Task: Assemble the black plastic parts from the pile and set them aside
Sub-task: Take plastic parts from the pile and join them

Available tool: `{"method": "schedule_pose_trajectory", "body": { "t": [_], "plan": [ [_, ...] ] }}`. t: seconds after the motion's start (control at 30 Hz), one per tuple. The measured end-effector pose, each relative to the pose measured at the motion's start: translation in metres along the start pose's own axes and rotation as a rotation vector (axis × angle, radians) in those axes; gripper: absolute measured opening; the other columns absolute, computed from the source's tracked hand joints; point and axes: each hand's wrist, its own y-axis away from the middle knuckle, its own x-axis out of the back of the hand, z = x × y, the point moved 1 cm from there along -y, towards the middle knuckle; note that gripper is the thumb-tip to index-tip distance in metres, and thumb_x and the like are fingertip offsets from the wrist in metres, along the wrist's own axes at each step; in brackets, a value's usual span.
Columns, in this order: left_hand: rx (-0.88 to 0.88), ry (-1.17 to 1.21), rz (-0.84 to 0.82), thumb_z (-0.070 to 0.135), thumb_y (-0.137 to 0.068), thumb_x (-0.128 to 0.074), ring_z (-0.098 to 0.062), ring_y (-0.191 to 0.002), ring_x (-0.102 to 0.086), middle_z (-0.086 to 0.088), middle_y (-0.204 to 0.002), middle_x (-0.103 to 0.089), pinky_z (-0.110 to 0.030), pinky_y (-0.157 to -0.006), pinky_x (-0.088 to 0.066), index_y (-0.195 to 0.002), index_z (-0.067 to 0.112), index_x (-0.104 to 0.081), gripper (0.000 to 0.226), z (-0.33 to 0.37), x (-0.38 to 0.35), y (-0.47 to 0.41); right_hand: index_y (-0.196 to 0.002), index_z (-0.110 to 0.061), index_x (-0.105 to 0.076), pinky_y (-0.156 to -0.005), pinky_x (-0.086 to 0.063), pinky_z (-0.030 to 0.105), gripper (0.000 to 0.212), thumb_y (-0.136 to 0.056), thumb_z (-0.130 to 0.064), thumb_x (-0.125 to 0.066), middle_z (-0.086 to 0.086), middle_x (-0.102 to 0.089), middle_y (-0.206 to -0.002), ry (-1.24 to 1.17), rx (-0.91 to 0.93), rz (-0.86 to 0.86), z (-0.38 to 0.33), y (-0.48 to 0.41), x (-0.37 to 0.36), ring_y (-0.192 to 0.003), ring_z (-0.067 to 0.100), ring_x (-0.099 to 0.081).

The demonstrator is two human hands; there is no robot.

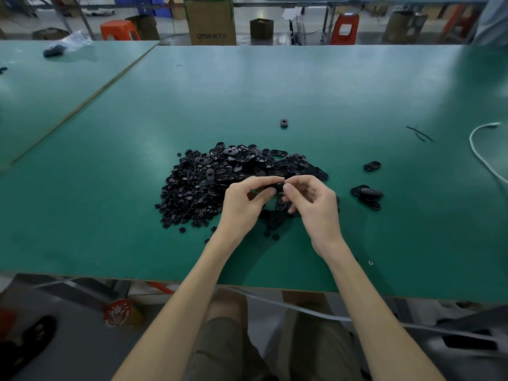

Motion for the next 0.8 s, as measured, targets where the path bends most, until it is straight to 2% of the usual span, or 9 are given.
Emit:
{"method": "schedule_pose_trajectory", "body": {
  "t": [0.2, 0.43, 0.6, 0.8],
  "plan": [
    [0.011, 0.024, 0.001, 0.004, -0.093, -0.074, -0.011, -0.091, -0.072, 0.003, -0.102, -0.078, -0.026, -0.082, -0.056, -0.114, 0.014, -0.079, 0.024, -0.0003, -0.0011, 0.0012, -0.096, -0.017, -0.075, -0.062, -0.056, 0.027, 0.012, -0.096, -0.005, -0.073, -0.001, -0.075, -0.081, -0.029, -0.006, 0.027, 0.0017, -0.0012, 0.0011, -0.075, 0.015, -0.068],
    [0.065, 0.088, -0.016, 0.004, -0.092, -0.075, -0.032, -0.091, -0.073, -0.004, -0.1, -0.079, -0.05, -0.087, -0.058, -0.114, 0.014, -0.078, 0.024, -0.0004, -0.0009, 0.0022, -0.094, -0.018, -0.075, -0.061, -0.054, 0.024, 0.011, -0.095, -0.007, -0.075, 0.0, -0.075, -0.077, -0.028, -0.013, 0.034, 0.0031, -0.0019, 0.0015, -0.073, 0.014, -0.067],
    [0.069, 0.096, -0.008, 0.005, -0.092, -0.076, -0.026, -0.091, -0.074, -0.001, -0.099, -0.079, -0.049, -0.087, -0.059, -0.111, 0.014, -0.078, 0.021, -0.0011, -0.0005, 0.0025, -0.092, -0.018, -0.075, -0.06, -0.053, 0.023, 0.01, -0.094, -0.009, -0.076, -0.001, -0.075, -0.077, -0.033, -0.014, 0.029, 0.0032, -0.0019, 0.0022, -0.071, 0.013, -0.067],
    [0.064, 0.11, -0.022, 0.003, -0.094, -0.072, -0.025, -0.091, -0.073, -0.002, -0.098, -0.078, -0.047, -0.086, -0.06, -0.11, 0.01, -0.078, 0.019, -0.0024, -0.0012, 0.0018, -0.087, -0.027, -0.077, -0.061, -0.052, 0.022, 0.015, -0.093, -0.013, -0.079, 0.001, -0.075, -0.077, -0.026, -0.01, 0.005, 0.0027, -0.0015, 0.0023, -0.072, 0.012, -0.067]
  ]
}}
